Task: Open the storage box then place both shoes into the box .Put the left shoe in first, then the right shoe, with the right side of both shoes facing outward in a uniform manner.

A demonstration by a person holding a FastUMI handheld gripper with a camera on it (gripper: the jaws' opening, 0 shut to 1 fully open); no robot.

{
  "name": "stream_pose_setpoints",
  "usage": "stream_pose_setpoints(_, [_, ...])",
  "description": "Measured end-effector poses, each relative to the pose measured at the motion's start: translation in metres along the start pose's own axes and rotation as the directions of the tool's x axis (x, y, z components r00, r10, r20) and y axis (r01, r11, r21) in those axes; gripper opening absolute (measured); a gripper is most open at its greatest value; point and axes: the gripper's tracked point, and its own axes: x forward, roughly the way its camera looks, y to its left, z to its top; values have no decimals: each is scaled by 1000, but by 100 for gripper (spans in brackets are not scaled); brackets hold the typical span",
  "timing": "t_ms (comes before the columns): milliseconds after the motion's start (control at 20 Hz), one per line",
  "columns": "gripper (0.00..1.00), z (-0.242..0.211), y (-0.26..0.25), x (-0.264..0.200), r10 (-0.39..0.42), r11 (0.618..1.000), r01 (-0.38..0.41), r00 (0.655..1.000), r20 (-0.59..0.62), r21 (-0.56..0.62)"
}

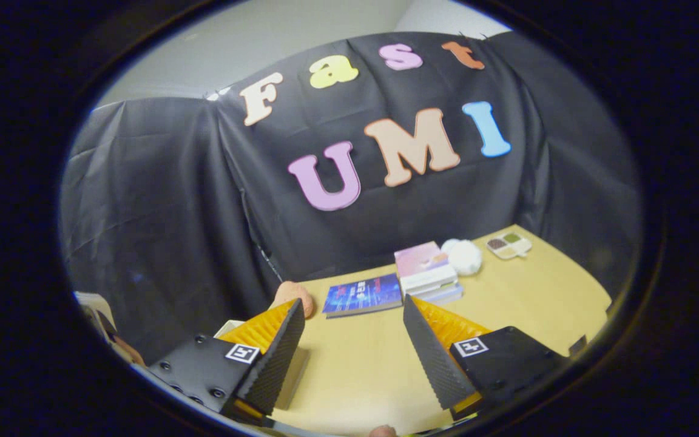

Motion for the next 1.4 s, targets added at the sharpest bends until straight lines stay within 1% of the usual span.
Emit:
stream_pose_setpoints(200, [100,40,-36,-3,-3,998,7,998,66,-68])
stream_pose_setpoints(300, [100,54,-57,-5,-15,994,25,996,91,-106])
stream_pose_setpoints(500, [100,72,-92,-12,-42,975,66,992,119,-213])
stream_pose_setpoints(700, [100,89,-121,-25,-30,958,65,991,128,-280])
stream_pose_setpoints(900, [100,88,-149,-31,-20,962,50,993,114,-268])
stream_pose_setpoints(1050, [100,88,-173,-35,-26,965,53,994,108,-257])
stream_pose_setpoints(1400, [100,95,-207,-48,-19,967,52,991,130,-249])
